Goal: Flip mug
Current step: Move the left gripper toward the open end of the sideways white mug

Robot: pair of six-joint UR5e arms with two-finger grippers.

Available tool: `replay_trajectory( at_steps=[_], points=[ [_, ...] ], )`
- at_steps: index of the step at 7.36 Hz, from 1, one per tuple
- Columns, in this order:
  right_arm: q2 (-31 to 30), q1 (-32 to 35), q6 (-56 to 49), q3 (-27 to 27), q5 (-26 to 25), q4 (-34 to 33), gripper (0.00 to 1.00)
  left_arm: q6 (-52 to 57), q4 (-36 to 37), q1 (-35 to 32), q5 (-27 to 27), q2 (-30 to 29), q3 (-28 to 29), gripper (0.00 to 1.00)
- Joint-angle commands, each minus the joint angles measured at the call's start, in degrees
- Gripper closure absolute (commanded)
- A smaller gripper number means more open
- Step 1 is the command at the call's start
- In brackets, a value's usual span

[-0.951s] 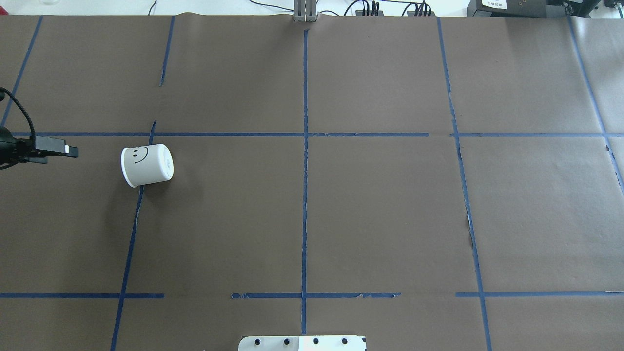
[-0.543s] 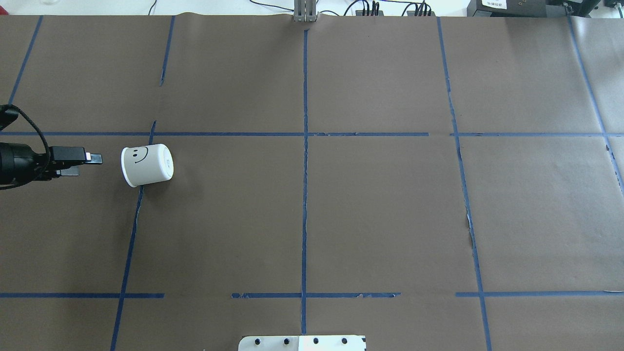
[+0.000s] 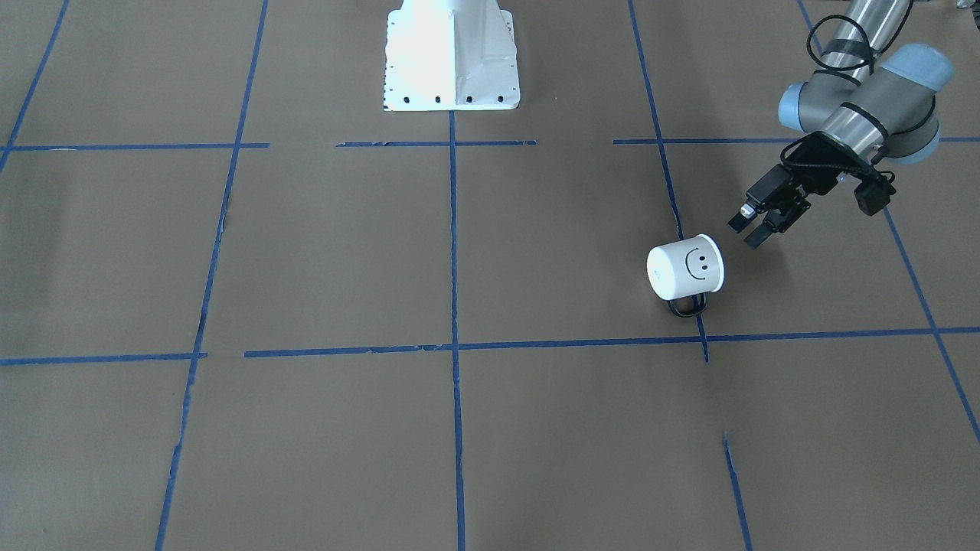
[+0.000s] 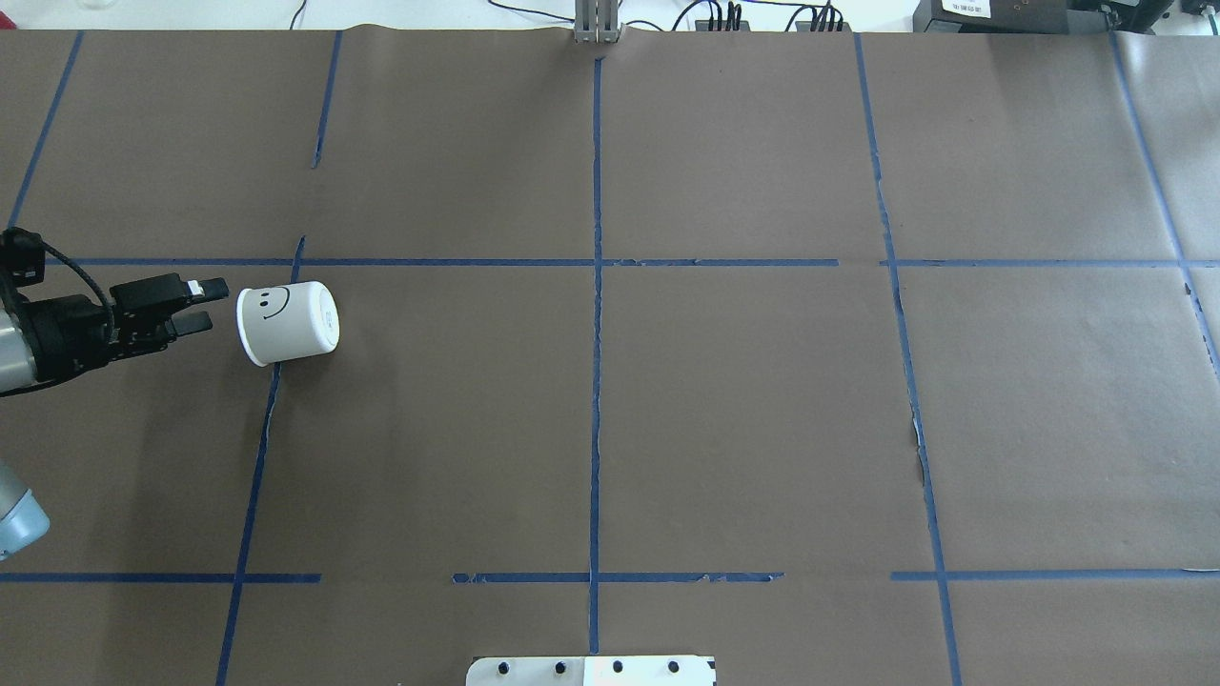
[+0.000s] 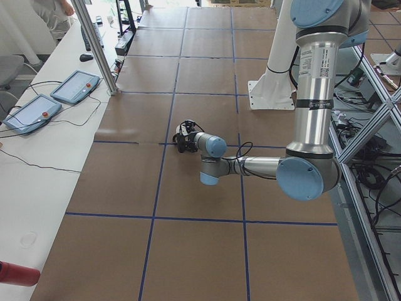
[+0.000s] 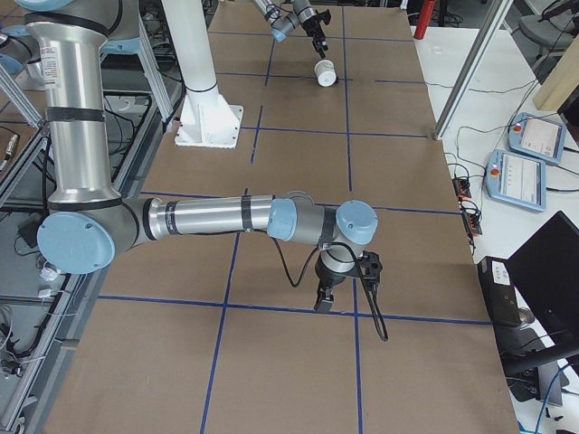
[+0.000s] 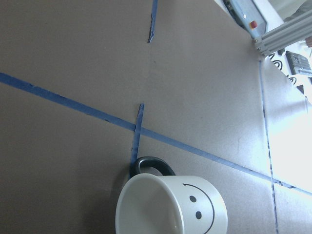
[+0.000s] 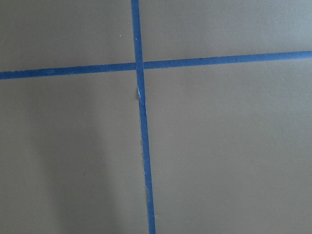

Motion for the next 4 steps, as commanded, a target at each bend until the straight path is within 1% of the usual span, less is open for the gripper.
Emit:
replay_trajectory(
  at_steps=[1, 2, 4],
  points=[
    [0.04, 0.00, 0.00, 0.00, 0.00, 0.00, 0.00, -0.81, -5.51, 2.92, 1.12, -1.84, 3.69, 0.00],
    [0.04, 0.00, 0.00, 0.00, 0.00, 0.00, 0.00, -2.11, -9.73, 3.20, 1.12, -2.63, 5.62, 0.00],
    [0.04, 0.00, 0.00, 0.00, 0.00, 0.00, 0.00, -5.09, -12.31, 3.37, 1.73, -5.78, 8.96, 0.16]
  ],
)
